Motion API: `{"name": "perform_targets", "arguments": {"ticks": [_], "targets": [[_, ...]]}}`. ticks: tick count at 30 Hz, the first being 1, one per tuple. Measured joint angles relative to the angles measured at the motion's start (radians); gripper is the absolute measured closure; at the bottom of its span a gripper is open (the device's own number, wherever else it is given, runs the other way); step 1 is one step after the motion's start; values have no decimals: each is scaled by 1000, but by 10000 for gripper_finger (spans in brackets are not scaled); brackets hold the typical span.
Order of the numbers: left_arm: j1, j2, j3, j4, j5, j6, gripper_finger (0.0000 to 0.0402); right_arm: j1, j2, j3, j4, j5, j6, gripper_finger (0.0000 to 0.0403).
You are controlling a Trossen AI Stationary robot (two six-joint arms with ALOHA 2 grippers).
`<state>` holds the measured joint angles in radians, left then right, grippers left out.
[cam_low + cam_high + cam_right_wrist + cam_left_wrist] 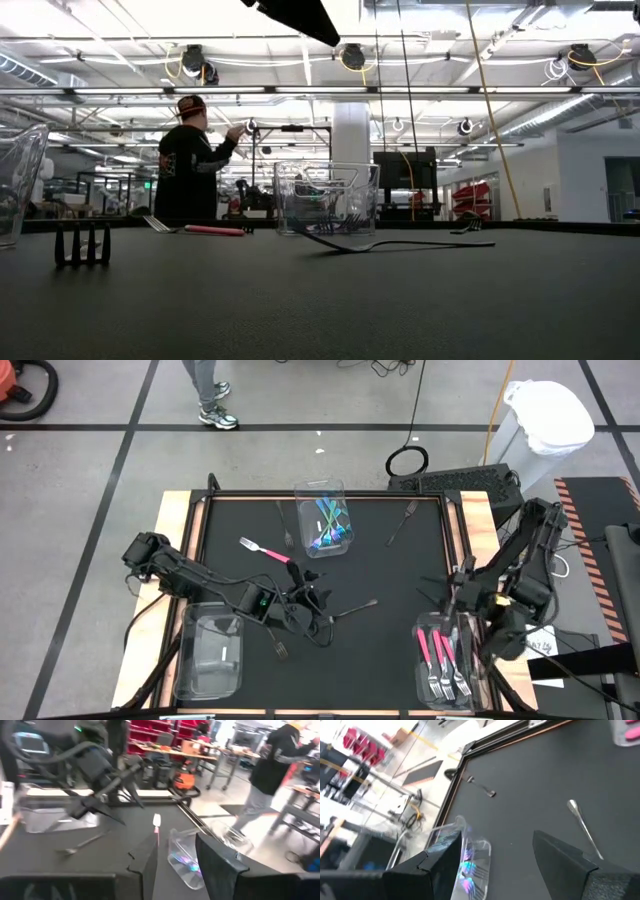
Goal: Sort silverware by color (type)
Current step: Put the pink fork into the bottom right transparent bin
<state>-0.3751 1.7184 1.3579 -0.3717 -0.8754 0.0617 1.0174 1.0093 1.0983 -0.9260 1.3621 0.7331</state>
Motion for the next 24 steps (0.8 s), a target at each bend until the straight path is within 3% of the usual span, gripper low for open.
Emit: {"name": "perform_targets", "arguments": {"ticks": [6,13,17,24], "targets": [[8,0,0,-91,-10,-44,155,-59,10,-85,1,-5,53,273],[45,0,0,-267,130,-107,155,-91,9,-91,13,-70,60,273],[63,0,-25,-282,235,-108,155,-101,9,-91,11,-86,35,273],[91,1,-52,-323,251,-109,155,-102,9,-91,9,-84,-9,273]]}}
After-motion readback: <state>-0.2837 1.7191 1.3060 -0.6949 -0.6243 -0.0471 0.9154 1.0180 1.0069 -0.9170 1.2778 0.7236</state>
